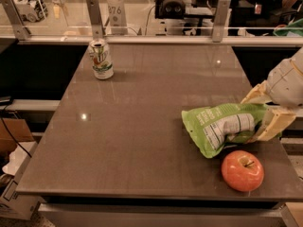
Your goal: Move green rice chip bag near apple
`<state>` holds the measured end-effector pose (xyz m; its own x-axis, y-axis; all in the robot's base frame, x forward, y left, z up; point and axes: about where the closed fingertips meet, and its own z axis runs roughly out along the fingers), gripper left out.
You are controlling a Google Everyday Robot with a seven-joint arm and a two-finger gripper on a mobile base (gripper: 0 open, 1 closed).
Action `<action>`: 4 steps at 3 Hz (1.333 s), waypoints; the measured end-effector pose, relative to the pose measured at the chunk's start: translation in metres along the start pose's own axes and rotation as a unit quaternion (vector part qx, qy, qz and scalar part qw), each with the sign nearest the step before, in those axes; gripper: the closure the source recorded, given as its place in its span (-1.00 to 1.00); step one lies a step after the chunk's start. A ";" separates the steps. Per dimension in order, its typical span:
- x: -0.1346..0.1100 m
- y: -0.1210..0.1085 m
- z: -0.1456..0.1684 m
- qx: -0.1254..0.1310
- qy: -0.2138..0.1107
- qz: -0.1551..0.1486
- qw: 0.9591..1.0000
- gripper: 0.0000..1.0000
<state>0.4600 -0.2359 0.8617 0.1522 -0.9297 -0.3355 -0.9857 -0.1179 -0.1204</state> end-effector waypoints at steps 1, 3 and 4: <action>-0.001 -0.001 0.000 0.002 0.000 -0.001 1.000 -0.26; -0.003 -0.003 0.001 0.006 0.000 -0.002 1.000 -1.00; -0.003 -0.003 0.001 0.006 0.000 -0.002 1.000 -1.00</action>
Offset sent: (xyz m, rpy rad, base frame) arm 0.0008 0.0009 0.0001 0.0003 -0.0040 0.0002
